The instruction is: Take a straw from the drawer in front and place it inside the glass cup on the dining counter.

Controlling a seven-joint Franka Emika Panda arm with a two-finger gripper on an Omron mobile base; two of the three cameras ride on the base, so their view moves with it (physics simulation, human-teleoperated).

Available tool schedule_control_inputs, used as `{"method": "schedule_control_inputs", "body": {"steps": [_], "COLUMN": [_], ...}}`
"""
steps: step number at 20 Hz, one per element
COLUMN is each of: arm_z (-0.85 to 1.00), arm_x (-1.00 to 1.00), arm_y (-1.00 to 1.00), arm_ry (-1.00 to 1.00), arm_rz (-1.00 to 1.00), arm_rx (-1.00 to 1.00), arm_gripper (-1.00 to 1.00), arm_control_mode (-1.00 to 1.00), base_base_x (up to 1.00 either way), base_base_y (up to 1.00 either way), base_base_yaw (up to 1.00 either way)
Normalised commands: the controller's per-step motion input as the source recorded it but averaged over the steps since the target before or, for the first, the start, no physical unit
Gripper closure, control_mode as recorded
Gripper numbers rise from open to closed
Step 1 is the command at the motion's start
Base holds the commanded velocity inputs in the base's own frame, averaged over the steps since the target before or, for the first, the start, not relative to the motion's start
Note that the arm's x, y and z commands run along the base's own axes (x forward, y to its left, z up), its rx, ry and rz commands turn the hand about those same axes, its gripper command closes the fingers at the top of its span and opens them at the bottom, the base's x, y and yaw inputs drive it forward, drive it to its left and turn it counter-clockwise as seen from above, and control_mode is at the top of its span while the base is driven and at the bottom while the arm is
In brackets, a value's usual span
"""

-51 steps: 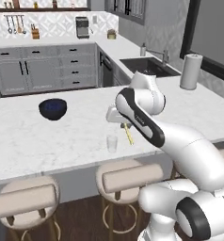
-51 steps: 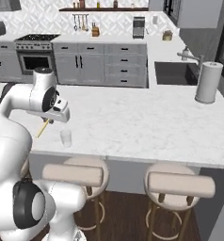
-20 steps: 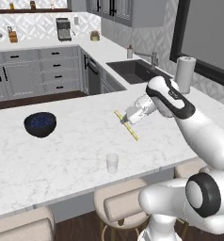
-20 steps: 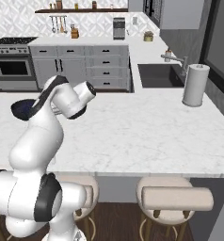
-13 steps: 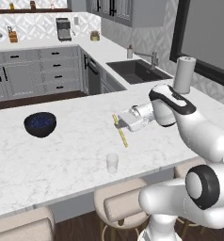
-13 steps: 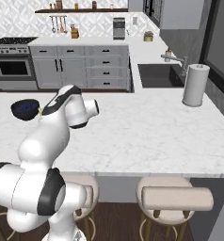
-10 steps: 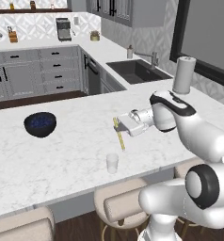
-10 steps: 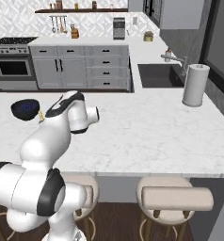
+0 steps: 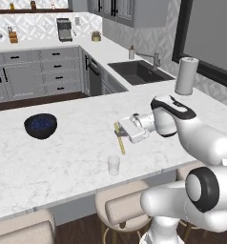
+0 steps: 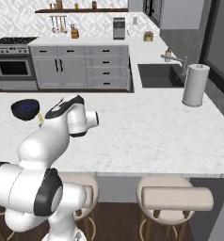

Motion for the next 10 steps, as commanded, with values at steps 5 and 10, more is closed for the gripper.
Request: {"method": "schedule_control_inputs", "body": {"steps": [5, 10], "arm_z": [-0.16, -0.32], "arm_x": [0.00, 0.09], "arm_y": [0.20, 0.13], "arm_ry": [0.00, 0.00], "arm_rz": [0.00, 0.00], "arm_rx": [0.02, 0.02], "arm_gripper": [1.00, 1.00], "arm_control_mode": [-1.00, -1.00], "base_base_x": [0.00, 0.00], "base_base_y": [0.00, 0.00], "base_base_yaw": [0.00, 0.00]}}
